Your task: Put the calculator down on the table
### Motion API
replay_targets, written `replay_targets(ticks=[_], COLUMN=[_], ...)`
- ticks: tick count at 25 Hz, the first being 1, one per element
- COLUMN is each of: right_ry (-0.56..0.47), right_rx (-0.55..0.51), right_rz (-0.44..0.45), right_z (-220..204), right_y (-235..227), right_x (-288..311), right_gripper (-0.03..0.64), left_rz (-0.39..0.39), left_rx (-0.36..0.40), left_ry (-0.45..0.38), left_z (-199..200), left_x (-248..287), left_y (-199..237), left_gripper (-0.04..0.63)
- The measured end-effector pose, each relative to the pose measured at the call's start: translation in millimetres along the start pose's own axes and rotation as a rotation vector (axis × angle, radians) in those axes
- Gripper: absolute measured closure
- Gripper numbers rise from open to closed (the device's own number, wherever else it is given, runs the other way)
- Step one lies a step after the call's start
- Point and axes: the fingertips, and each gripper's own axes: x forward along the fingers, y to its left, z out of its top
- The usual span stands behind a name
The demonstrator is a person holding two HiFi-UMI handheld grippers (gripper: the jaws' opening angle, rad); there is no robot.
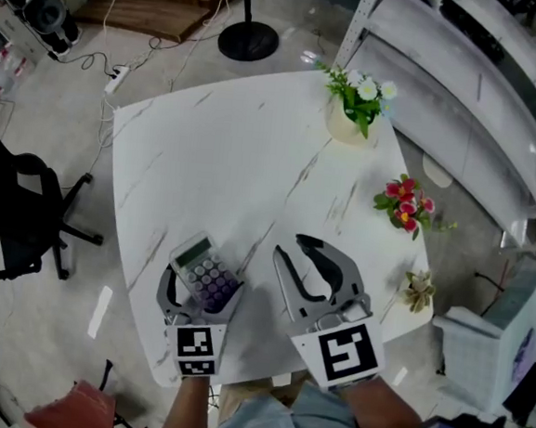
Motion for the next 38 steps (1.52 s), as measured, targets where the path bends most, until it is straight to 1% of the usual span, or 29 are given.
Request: replay_targets(ticks=[5, 14, 18, 20, 22, 24, 27, 29, 30, 32, 36, 38], right_ry=[0.003, -0.004, -0.019, -0.030, -0.046, -0.070, -0.118, -0.158, -0.184, -0.236, -0.327, -0.372], right_rx=[0.001, -0.003, -0.007, -0.009, -0.012, -0.016, -0.027, -0.034, -0.038, -0.047, -0.068, -0.073], right_rz=[0.003, 0.019, 0.023, 0.024, 0.022, 0.019, 0.016, 0.012, 0.010, 0.006, -0.006, -0.016], right_z=[-1, 2, 7, 11, 17, 27, 47, 65, 75, 94, 129, 145], right_y=[0, 7, 9, 10, 11, 11, 13, 14, 14, 14, 18, 20], right_x=[5, 8, 4, 0, -6, -12, -25, -35, -39, -47, -66, -77], right_gripper=[0.494, 0.494, 0.494, 0.494, 0.494, 0.494, 0.494, 0.494, 0.494, 0.495, 0.500, 0.509], left_rz=[0.056, 0.059, 0.065, 0.063, 0.066, 0.081, 0.099, 0.099, 0.101, 0.109, 0.135, 0.145], left_rx=[0.018, 0.028, 0.003, -0.025, -0.072, -0.098, -0.103, -0.089, -0.076, -0.050, -0.018, -0.010], left_ry=[0.001, -0.003, -0.033, -0.072, -0.130, -0.188, -0.303, -0.363, -0.397, -0.471, -0.609, -0.663], left_z=[1, 2, 12, 27, 50, 73, 119, 149, 164, 193, 240, 257], left_x=[-2, -7, -16, -25, -38, -54, -83, -103, -112, -131, -171, -189], left_y=[12, 15, 16, 15, 15, 17, 16, 11, 9, 4, -1, -3], left_gripper=[0.038, 0.040, 0.041, 0.041, 0.041, 0.043, 0.046, 0.054, 0.069, 0.123, 0.335, 0.441])
